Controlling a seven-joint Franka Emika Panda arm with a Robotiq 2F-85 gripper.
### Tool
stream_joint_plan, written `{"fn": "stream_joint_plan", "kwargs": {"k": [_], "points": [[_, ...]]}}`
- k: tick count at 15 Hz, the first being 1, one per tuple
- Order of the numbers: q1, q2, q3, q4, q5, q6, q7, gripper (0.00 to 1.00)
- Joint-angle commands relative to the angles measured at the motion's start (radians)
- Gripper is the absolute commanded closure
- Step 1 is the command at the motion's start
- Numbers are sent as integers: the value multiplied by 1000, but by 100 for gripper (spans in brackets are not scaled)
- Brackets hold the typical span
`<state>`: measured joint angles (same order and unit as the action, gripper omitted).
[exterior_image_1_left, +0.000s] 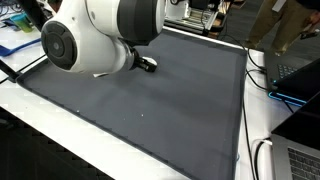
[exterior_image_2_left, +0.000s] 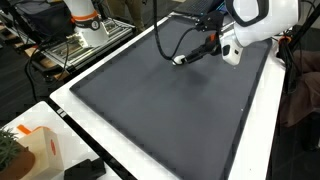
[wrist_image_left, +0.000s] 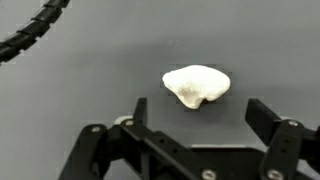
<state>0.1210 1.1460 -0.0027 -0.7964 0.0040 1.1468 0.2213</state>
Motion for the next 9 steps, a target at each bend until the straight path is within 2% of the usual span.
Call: {"fn": "stream_joint_plan", "kwargs": {"k": [1,9], "points": [[0,7,-1,8,0,-10,5,0],[0,25,-2,36,0,-28,13,0]]}}
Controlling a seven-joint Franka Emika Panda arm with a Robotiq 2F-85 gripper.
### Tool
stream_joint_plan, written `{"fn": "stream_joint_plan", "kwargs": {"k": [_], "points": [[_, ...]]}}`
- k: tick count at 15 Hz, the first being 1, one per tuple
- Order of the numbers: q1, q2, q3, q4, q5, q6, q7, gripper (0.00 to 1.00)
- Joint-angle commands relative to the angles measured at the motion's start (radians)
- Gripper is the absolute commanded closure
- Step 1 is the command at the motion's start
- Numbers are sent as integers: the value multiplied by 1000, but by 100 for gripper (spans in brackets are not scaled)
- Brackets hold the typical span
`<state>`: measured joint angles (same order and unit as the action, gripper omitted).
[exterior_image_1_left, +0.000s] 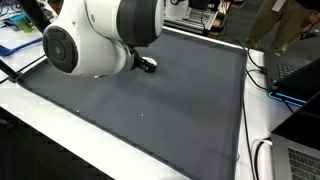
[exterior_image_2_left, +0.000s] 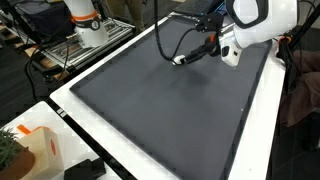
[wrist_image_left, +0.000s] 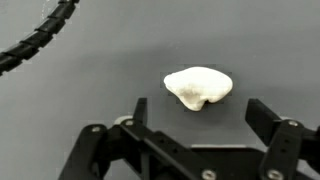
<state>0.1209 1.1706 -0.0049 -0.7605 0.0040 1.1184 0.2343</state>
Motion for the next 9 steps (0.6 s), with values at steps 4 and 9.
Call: {"fn": "stream_joint_plan", "kwargs": {"k": [4,9], "points": [[-5,-2,4,2,9,14,-1,0],[-5,-4,4,2,8,41,-5,0]]}}
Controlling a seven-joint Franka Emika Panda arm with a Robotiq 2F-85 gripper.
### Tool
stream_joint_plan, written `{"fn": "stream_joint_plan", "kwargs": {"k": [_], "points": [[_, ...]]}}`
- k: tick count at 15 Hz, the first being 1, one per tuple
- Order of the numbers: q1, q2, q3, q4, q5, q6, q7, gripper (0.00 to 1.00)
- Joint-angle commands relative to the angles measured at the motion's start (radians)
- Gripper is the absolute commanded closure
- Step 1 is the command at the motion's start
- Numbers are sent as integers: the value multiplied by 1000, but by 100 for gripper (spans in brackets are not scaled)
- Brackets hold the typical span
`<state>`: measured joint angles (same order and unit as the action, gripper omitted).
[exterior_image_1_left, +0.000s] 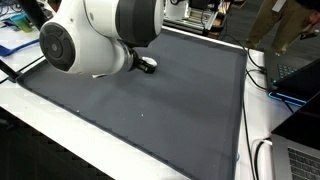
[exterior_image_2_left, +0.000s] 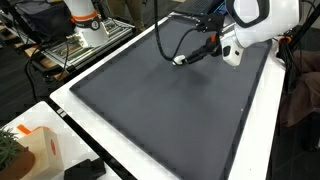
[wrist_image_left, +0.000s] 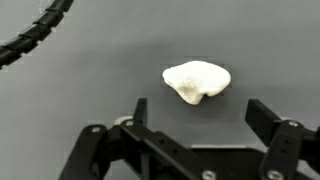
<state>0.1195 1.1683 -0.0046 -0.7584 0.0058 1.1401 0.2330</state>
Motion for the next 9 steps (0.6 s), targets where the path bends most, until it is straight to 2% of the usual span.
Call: {"fn": "stream_joint_plan", "kwargs": {"k": [1,5,9], "points": [[-4,-4,3,-3,5,21,-3,0],[-15,-61,2,-65,20,44,19,0],[-28,-206,-3,-243,17,105,16,0]]}}
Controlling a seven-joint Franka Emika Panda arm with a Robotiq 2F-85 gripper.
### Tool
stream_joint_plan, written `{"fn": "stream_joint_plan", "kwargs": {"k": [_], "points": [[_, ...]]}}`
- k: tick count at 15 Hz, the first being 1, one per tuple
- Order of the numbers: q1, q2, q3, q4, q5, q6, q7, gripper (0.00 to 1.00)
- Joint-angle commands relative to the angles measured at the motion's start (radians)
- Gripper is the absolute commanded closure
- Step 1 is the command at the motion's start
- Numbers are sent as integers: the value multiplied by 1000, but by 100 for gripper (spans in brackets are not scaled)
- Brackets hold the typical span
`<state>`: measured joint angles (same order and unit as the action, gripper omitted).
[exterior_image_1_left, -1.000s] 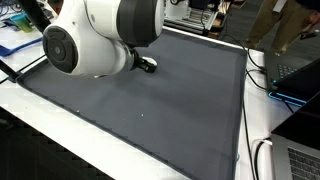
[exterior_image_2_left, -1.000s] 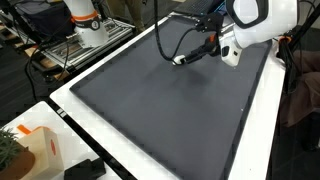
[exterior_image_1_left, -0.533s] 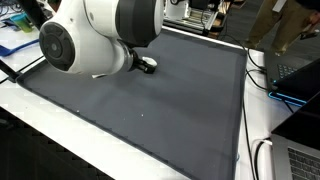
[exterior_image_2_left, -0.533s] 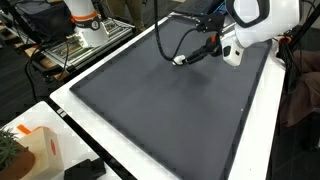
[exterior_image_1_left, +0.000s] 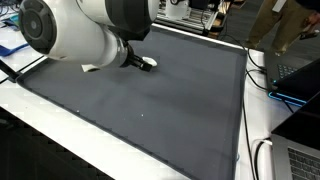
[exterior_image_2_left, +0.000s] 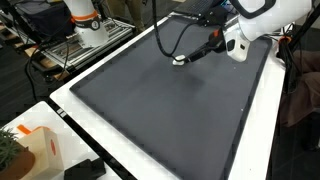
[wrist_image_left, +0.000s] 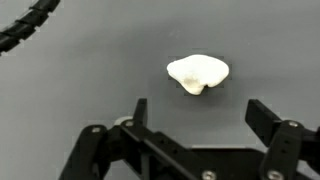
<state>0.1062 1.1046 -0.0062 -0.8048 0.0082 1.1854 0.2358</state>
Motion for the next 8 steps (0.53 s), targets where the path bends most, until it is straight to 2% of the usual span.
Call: {"fn": "stream_joint_plan", "kwargs": {"k": [1,4,8], "points": [[-21,-174,1,-231,19,65,10,0],[-42,-281,8,-346,45,95,5,0],[-75,-429,14,-501,135,194,1,0]]}}
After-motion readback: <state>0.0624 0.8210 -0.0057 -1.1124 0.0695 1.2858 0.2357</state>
